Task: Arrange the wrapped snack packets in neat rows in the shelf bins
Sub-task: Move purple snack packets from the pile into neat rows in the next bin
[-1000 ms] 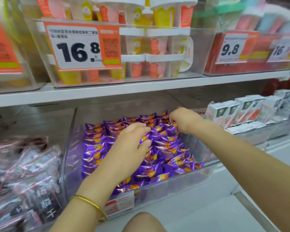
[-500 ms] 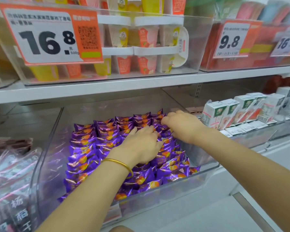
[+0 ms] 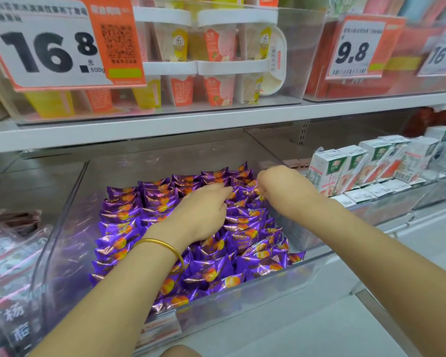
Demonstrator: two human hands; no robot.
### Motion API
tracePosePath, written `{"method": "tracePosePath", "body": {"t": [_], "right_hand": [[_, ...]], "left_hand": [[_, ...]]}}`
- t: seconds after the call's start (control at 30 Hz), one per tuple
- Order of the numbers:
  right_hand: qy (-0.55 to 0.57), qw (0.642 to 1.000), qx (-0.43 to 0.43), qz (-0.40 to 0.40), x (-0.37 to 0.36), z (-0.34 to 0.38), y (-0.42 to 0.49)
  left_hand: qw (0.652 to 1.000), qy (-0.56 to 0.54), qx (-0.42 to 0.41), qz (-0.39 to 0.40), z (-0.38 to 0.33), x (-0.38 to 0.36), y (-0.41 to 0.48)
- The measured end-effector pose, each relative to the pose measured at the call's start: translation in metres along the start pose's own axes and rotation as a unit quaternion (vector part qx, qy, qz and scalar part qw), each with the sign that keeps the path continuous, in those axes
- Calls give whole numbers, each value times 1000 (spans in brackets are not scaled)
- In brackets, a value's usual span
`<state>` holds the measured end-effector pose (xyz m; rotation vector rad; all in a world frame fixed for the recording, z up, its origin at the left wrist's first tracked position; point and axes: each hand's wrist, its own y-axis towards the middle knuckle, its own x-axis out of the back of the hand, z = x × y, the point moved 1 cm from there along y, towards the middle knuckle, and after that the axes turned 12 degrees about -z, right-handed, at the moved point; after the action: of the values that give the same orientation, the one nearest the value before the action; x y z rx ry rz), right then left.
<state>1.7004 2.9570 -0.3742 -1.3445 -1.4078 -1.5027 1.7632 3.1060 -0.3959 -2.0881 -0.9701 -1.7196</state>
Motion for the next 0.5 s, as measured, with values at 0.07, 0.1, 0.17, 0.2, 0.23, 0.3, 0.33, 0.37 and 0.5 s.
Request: {"method": "tracePosePath", "body": {"t": [0.07, 0.1, 0.17, 0.2, 0.23, 0.3, 0.33, 0.37, 0.5], "right_hand": [[40, 999, -11, 24, -2, -1, -5], [64, 997, -10, 31, -5, 0, -7], [112, 993, -18, 30, -9, 2, -11], [137, 990, -26, 20, -10, 1, -13], [161, 986, -32, 13, -10, 3, -14], [214, 976, -51, 3, -9, 2, -15], [242, 968, -63, -2, -10, 2, -16], [267, 961, -73, -10, -10, 2, -16], [343, 933, -105, -18, -14, 2, -17]], "left_hand": [[1000, -8, 9, 12, 2, 1, -1], [1000, -10, 7, 23, 1, 1, -1], [999, -15, -3, 34, 0, -1, -3], [999, -17, -7, 34, 0, -2, -4], [999, -21, -9, 32, 1, -2, -4], [999, -35, -8, 24, 2, -2, -5], [999, -46, -6, 20, 2, -2, -5], [998, -57, -3, 18, 2, -1, -5], [997, -80, -2, 19, 1, 0, -6]]}}
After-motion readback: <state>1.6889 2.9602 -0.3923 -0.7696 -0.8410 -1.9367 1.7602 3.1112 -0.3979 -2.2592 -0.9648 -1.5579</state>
